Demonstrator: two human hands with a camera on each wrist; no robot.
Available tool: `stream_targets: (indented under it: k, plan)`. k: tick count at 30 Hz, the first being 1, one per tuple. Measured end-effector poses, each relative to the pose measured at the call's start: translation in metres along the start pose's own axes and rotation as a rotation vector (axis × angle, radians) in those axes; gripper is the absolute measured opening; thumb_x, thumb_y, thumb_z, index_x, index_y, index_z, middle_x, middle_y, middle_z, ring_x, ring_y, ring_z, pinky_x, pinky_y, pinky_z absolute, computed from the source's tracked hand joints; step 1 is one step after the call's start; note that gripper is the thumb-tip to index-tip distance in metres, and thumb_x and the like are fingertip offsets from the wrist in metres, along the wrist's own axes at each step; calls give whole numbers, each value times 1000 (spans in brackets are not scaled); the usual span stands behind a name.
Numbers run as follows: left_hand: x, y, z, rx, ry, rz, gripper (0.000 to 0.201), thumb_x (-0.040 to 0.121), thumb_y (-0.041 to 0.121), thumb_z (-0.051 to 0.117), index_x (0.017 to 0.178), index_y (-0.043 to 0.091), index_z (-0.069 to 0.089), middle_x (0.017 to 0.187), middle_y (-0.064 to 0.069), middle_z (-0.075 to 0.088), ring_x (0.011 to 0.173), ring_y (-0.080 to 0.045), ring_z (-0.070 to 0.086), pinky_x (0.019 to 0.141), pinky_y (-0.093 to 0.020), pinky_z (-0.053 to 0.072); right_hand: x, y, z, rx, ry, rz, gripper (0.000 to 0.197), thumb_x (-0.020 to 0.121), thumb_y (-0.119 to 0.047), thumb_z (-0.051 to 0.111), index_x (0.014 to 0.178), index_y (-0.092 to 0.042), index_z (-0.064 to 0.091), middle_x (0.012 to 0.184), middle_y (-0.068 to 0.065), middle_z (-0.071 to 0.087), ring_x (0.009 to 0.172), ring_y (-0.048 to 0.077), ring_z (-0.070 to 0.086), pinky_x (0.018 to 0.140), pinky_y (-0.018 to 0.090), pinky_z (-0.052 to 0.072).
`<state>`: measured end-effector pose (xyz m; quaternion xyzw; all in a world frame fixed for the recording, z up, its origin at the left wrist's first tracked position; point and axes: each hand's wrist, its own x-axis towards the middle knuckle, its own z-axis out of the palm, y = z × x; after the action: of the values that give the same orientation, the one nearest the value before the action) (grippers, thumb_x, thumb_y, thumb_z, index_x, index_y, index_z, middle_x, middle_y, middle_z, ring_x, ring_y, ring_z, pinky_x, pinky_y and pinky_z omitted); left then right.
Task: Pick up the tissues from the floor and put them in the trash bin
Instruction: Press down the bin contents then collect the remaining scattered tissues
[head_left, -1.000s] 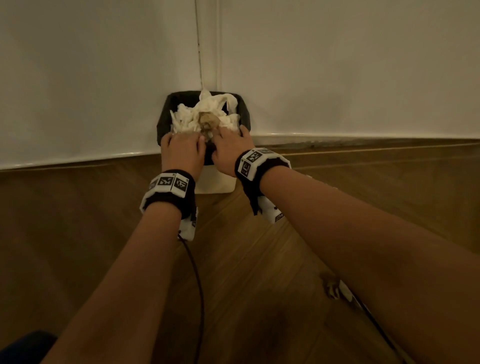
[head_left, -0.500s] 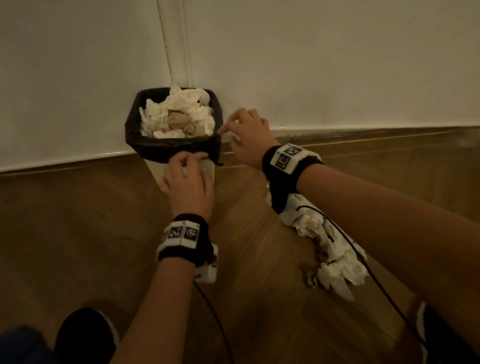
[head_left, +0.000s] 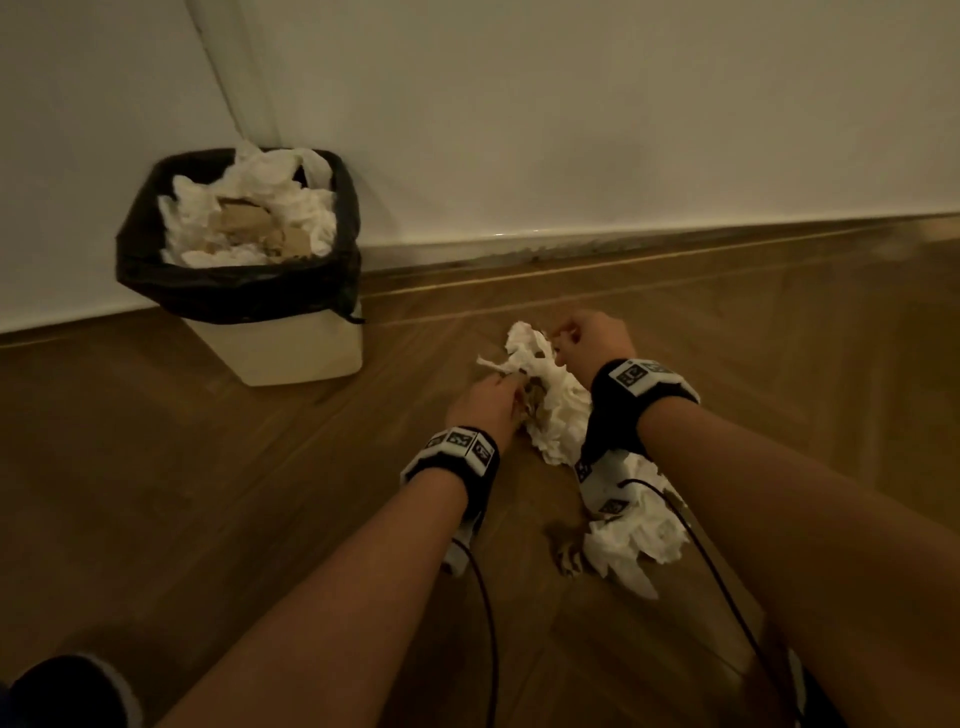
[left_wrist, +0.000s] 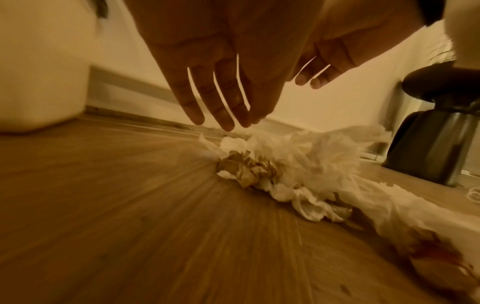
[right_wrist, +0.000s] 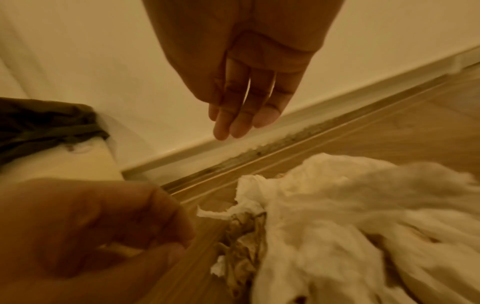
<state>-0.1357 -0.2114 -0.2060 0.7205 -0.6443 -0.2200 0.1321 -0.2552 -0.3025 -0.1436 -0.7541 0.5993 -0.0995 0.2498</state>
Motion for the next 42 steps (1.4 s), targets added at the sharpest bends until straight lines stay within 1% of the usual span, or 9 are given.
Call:
stream_targets:
  k: [6, 14, 18, 21, 25, 29, 35, 39, 42]
  plan:
    - [23, -4, 35, 93, -168, -24, 45, 89, 35, 56, 130, 23, 45, 135, -6, 37, 120, -30, 42, 96, -44, 44, 2, 27, 0, -47, -29, 60, 26, 94, -19, 41, 102, -9, 64, 96, 12, 69, 89, 26, 64, 82, 40, 54]
    - [26, -20, 41, -143, -42, -155, 23, 80, 18, 69, 101, 15, 60, 123, -8, 44, 103, -26, 53, 86, -28, 41, -4, 56, -6, 6, 0, 79, 25, 93, -15, 42, 99, -16, 67, 95, 8, 69, 85, 22, 64, 72, 32, 53]
    - [19, -26, 40, -350, -4, -156, 48, 77, 17, 72, 120, 17, 50, 122, -7, 50, 108, -24, 53, 83, -26, 39, -10, 56, 3, 3, -25, 20, 21, 89, -38, 55, 102, -22, 62, 99, 1, 62, 87, 16, 57, 69, 28, 42]
    - [13, -28, 40, -344, 4, -184, 43, 81, 22, 69, 121, 14, 55, 128, -9, 42, 111, -25, 50, 92, -28, 40, -16, 50, 13, -175, -107, -21, 39, 80, -52, 63, 108, -27, 54, 119, 1, 52, 107, 21, 52, 84, 34, 46]
    - [7, -32, 34, -441, 118, -268, 41, 82, 26, 69, 118, 11, 58, 130, -9, 38, 111, -22, 49, 96, -25, 38, -23, 47, 23, -254, -184, 94, 42, 83, -32, 67, 119, -18, 50, 126, 10, 51, 108, 28, 55, 83, 35, 47]
    - [5, -29, 23, -608, 148, -279, 42, 85, 23, 66, 124, 14, 53, 120, -7, 60, 109, -21, 58, 85, -25, 42, -25, 48, 18, -254, -182, 130, 23, 93, -12, 51, 110, -13, 66, 117, 10, 62, 102, 26, 60, 84, 31, 50]
    - [-1, -21, 4, -912, 103, -327, 32, 96, 12, 46, 129, 12, 47, 109, -6, 61, 102, -22, 57, 95, -37, 43, -30, 47, 7, 328, 39, 303, 29, 97, -12, 39, 112, -5, 63, 116, 16, 62, 101, 28, 57, 81, 31, 43]
    - [-9, -10, -8, -1286, 97, -476, 26, 95, 1, 38, 90, 22, 52, 76, -3, 52, 65, -13, 49, 67, -28, 43, -42, 44, -2, 799, 57, 468, 34, 95, -12, 40, 121, 1, 56, 128, 23, 55, 117, 37, 52, 95, 40, 44]
    - [-18, -1, -18, -1520, 103, -610, 28, 93, 3, 38, 74, 19, 53, 63, -4, 54, 45, -9, 49, 45, -18, 39, -55, 42, -6, 1144, -43, 628, 59, 94, -46, 41, 140, -10, 40, 142, 14, 44, 129, 36, 43, 108, 51, 35]
